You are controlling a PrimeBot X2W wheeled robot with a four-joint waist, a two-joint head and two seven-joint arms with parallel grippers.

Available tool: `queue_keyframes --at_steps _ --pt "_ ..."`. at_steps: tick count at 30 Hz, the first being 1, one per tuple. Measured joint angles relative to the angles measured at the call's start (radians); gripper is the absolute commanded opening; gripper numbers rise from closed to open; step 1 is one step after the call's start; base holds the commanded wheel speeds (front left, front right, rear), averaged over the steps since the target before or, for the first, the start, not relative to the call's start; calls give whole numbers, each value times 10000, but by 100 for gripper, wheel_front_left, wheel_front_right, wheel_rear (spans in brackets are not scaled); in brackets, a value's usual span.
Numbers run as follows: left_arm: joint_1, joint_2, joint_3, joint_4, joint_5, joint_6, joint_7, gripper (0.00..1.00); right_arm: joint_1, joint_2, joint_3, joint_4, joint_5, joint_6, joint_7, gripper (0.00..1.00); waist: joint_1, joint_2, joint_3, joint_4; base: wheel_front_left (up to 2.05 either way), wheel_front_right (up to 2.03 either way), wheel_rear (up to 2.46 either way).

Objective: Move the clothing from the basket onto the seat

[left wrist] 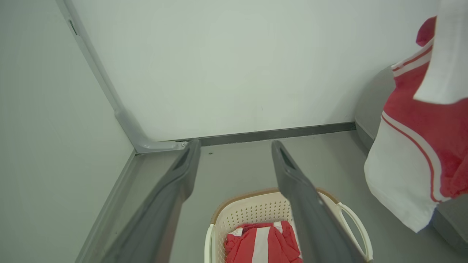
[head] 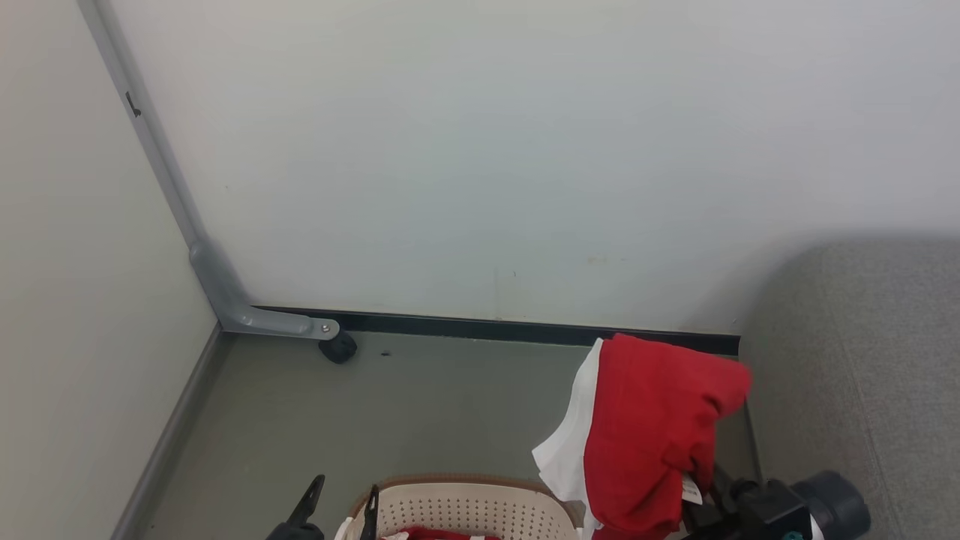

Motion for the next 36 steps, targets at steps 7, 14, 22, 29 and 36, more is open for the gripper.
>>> queue_keyframes --at_steps 7,14,22,29,36 --pt "308 -107 186 31 44 2 0 100 278 2 -159 -276 71 -167 0 0 0 0 -31 -147 0 0 0" --pt "297 -148 309 -109 165 2 0 100 366 -40 -226 -508 69 -232 0 0 0 0 5 -495 0 0 0" --pt "300 -136 360 -359 305 -13 0 100 365 -77 -332 -671 63 -382 0 0 0 0 101 -1113 0 0 0" --pt "295 -125 405 -531 389 -249 0 100 377 -102 -397 -897 27 -472 0 0 0 0 215 -1937 0 0 0" --pt "277 -201 493 -742 405 -328 0 100 438 -240 -585 -1020 -25 -560 0 0 0 0 361 -2899 0 0 0"
